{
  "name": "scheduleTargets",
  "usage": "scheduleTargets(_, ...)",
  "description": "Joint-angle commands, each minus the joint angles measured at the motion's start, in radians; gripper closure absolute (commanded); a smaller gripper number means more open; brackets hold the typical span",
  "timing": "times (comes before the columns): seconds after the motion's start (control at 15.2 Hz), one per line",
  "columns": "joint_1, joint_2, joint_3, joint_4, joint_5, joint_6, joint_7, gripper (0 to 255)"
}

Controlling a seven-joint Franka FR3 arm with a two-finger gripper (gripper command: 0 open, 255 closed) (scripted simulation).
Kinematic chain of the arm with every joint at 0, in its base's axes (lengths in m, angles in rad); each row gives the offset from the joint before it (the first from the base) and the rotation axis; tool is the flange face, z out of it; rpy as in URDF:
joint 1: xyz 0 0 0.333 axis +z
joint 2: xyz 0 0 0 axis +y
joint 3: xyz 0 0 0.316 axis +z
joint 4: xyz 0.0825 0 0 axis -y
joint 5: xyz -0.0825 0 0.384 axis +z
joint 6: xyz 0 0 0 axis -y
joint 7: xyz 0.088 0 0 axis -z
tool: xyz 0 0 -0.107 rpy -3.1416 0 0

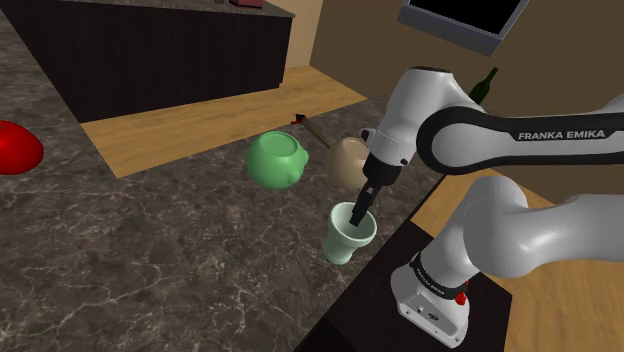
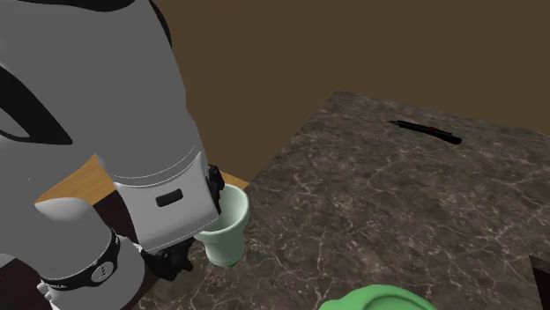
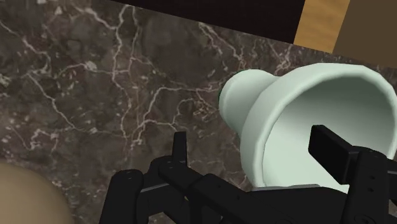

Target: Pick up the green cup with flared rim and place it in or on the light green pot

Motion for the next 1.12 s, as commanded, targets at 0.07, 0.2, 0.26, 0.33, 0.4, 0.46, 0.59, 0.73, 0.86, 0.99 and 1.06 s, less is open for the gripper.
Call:
scheduleTargets(0.07, 0.005, 0.019, 0.005, -0.01, 0.008, 0.03, -0.001, 0)
scheduleTargets(0.2, 0.005, 0.02, 0.005, -0.01, 0.008, 0.031, -0.001, 0)
scheduleTargets(0.26, 0.005, 0.02, 0.005, -0.01, 0.008, 0.031, -0.001, 0)
scheduleTargets(0.33, 0.005, 0.02, 0.005, -0.01, 0.008, 0.031, -0.001, 0)
scheduleTargets(0.4, 0.005, 0.02, 0.005, -0.01, 0.008, 0.031, -0.001, 0)
scheduleTargets(0.46, 0.005, 0.02, 0.005, -0.01, 0.008, 0.031, -0.001, 0)
scheduleTargets(0.59, 0.005, 0.02, 0.005, -0.01, 0.008, 0.03, -0.001, 255)
scheduleTargets(0.73, 0.005, 0.02, 0.005, -0.01, 0.008, 0.03, -0.001, 255)
scheduleTargets(0.86, 0.005, 0.019, 0.005, -0.01, 0.008, 0.03, -0.001, 255)
scheduleTargets(0.99, 0.005, 0.019, 0.005, -0.01, 0.008, 0.03, -0.001, 255)
scheduleTargets(1.06, 0.005, 0.019, 0.005, -0.01, 0.008, 0.031, 0.0, 255)
